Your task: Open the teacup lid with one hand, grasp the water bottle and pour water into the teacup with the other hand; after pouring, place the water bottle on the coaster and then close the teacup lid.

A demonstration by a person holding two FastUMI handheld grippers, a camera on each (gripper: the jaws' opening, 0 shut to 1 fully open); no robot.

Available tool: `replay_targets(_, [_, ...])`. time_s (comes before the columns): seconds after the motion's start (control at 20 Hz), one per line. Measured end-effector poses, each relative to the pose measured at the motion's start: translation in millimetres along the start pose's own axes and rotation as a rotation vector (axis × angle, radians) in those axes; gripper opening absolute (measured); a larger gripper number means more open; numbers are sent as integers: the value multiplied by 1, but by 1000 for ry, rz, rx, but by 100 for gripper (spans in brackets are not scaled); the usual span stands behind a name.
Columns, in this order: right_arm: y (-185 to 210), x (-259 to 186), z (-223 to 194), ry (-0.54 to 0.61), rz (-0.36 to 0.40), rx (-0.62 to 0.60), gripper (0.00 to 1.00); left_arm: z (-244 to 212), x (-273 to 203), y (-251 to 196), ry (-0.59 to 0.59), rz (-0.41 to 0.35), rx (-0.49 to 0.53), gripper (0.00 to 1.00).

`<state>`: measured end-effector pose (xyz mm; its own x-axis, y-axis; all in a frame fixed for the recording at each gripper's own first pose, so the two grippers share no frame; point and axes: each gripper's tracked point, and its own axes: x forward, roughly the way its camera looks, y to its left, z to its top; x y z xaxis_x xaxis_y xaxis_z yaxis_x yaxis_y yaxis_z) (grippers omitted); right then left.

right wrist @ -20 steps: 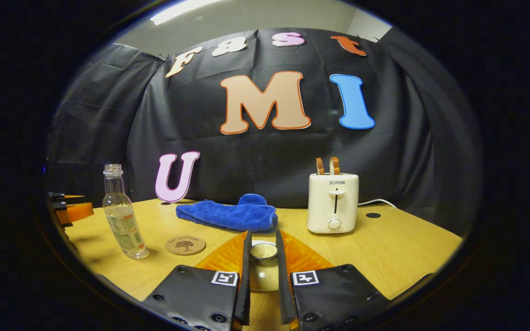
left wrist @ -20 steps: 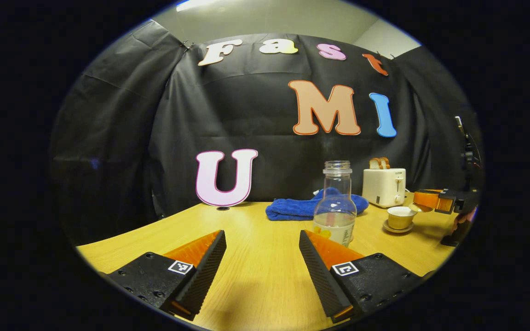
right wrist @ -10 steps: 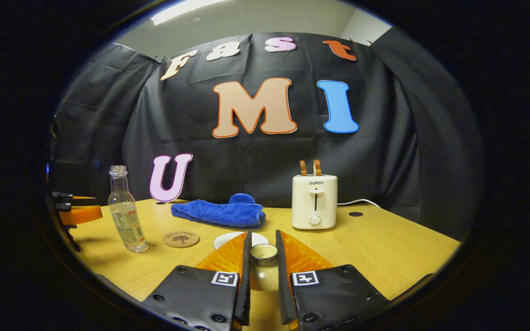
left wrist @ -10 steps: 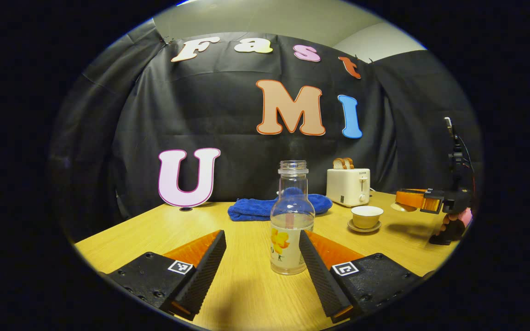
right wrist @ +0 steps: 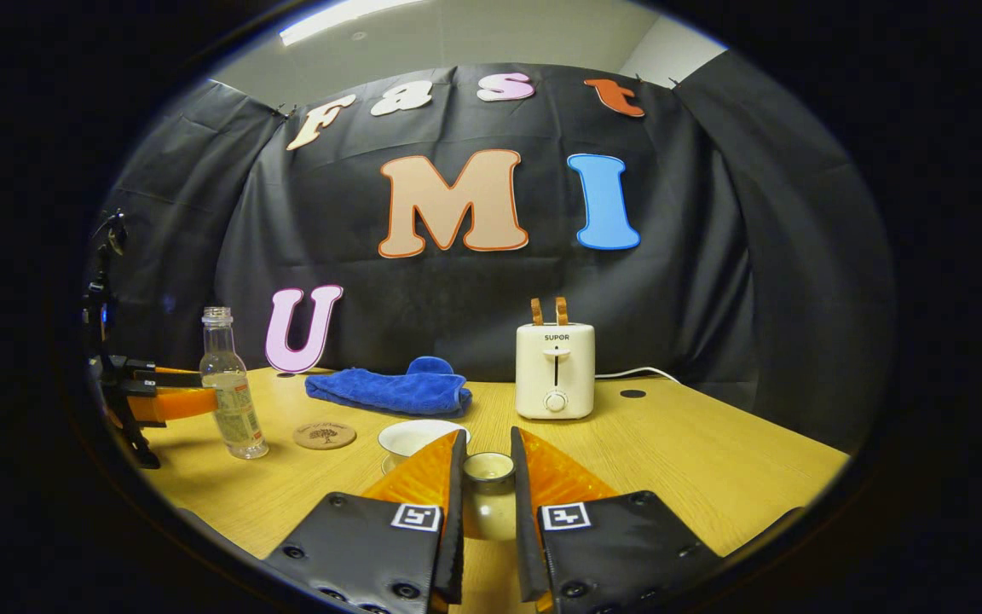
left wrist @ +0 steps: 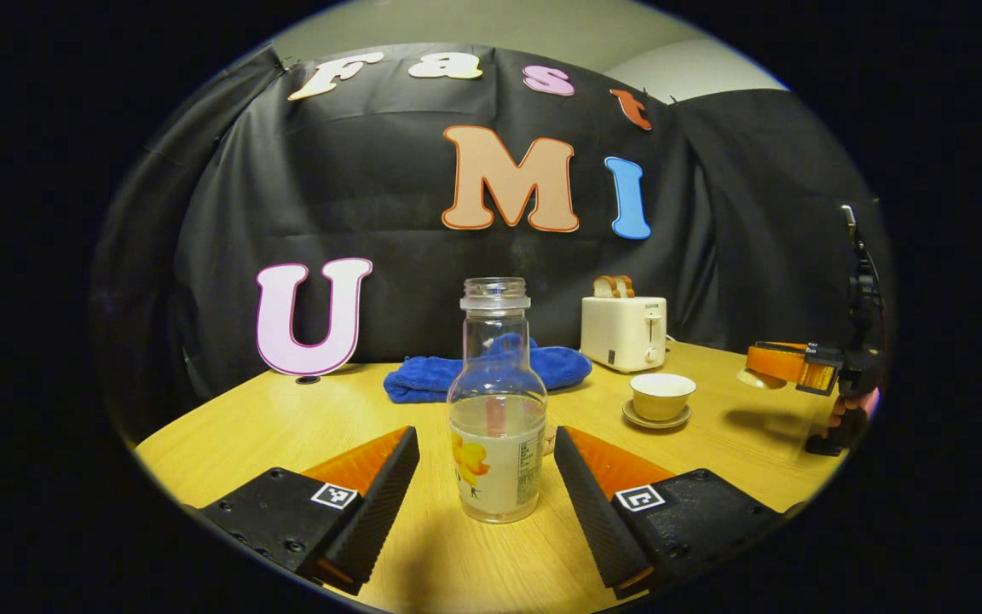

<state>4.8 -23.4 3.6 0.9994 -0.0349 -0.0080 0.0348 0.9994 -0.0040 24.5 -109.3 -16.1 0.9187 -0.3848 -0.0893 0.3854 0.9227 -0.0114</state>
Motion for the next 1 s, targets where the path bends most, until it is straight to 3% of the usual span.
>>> replay_targets(0.25, [-6,-9,1,-4,-14,0,29,-9,19,-7,67,-13,10,93])
replay_targets(0.6, [-10,-13,2,-6,-24,-1,29,-20,38,-2,143,46,6,94])
replay_targets(0.7, [-10,-12,3,-6,-28,-1,29,-21,43,-4,145,45,5,90])
replay_targets(0.75, [-11,-12,1,-5,-26,-1,29,-21,45,-5,149,49,9,83])
replay_targets(0.9, [-10,-13,2,-4,-24,0,29,-25,48,-4,173,63,21,83])
replay_targets(0.95, [-10,-13,1,-4,-24,0,29,-23,48,-3,170,75,21,75])
replay_targets(1.0, [-10,-13,2,-4,-24,0,29,-24,47,-3,175,82,25,74])
